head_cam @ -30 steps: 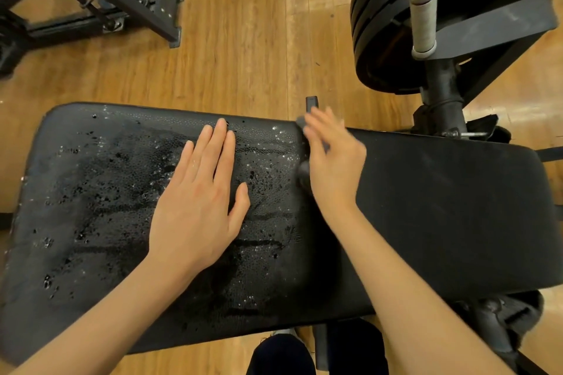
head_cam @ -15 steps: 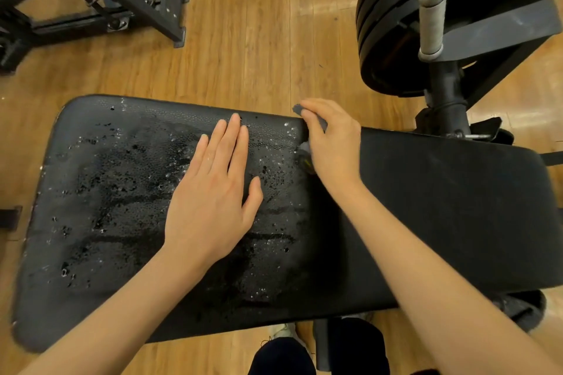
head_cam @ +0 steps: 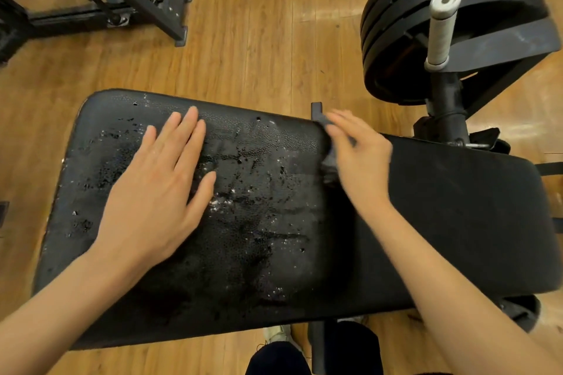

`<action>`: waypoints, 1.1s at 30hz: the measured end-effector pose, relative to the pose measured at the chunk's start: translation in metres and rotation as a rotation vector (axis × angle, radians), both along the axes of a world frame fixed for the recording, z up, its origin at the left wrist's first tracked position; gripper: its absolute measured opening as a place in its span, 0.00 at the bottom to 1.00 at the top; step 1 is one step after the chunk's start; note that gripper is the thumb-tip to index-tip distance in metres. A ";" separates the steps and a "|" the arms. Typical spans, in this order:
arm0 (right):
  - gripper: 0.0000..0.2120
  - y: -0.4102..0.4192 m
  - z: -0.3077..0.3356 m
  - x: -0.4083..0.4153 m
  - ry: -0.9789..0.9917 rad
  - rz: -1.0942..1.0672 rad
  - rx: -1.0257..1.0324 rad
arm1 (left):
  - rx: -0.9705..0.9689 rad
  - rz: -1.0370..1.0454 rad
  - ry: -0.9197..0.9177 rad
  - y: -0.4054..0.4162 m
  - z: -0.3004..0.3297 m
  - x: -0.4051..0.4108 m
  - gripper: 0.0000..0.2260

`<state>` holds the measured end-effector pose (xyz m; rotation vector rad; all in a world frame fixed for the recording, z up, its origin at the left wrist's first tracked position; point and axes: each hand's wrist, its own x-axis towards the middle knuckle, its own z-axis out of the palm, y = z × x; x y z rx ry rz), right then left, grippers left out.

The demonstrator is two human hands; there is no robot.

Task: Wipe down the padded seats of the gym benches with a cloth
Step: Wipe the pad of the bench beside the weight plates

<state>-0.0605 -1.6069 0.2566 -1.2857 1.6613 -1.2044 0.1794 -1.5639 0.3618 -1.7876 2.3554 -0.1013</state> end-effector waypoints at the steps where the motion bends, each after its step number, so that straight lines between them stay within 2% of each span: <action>1: 0.11 0.004 -0.002 -0.005 -0.018 -0.091 0.036 | -0.003 -0.004 -0.006 0.001 -0.001 0.000 0.31; 3: 0.10 -0.002 0.008 0.016 0.026 -0.164 0.042 | -0.015 -0.004 -0.014 0.001 -0.003 -0.001 0.30; 7: 0.08 -0.024 0.038 0.081 0.146 0.051 -0.081 | -0.036 -0.002 -0.022 0.002 -0.004 -0.002 0.30; 10: 0.10 -0.022 0.029 0.054 0.174 0.192 -0.078 | -0.034 -0.009 -0.017 0.002 -0.004 -0.003 0.30; 13: 0.10 -0.005 0.017 0.009 0.117 -0.020 0.031 | -0.039 -0.004 -0.011 0.003 -0.005 -0.002 0.30; 15: 0.09 -0.010 0.022 0.021 0.124 -0.109 0.076 | -0.050 0.005 -0.008 0.003 -0.005 -0.002 0.30; 19: 0.09 -0.030 0.040 0.074 0.140 0.027 -0.007 | -0.056 -0.008 -0.016 0.003 -0.006 -0.003 0.30; 25: 0.14 0.058 0.029 0.068 0.187 0.155 -0.157 | -0.059 -0.011 -0.006 0.002 -0.007 -0.001 0.30; 30: 0.08 -0.034 0.036 0.086 0.162 -0.001 -0.088 | -0.073 -0.021 -0.027 0.003 -0.008 -0.001 0.30; 33: 0.11 -0.001 0.036 0.086 0.134 0.011 -0.100 | -0.080 -0.031 -0.024 0.002 -0.008 -0.002 0.30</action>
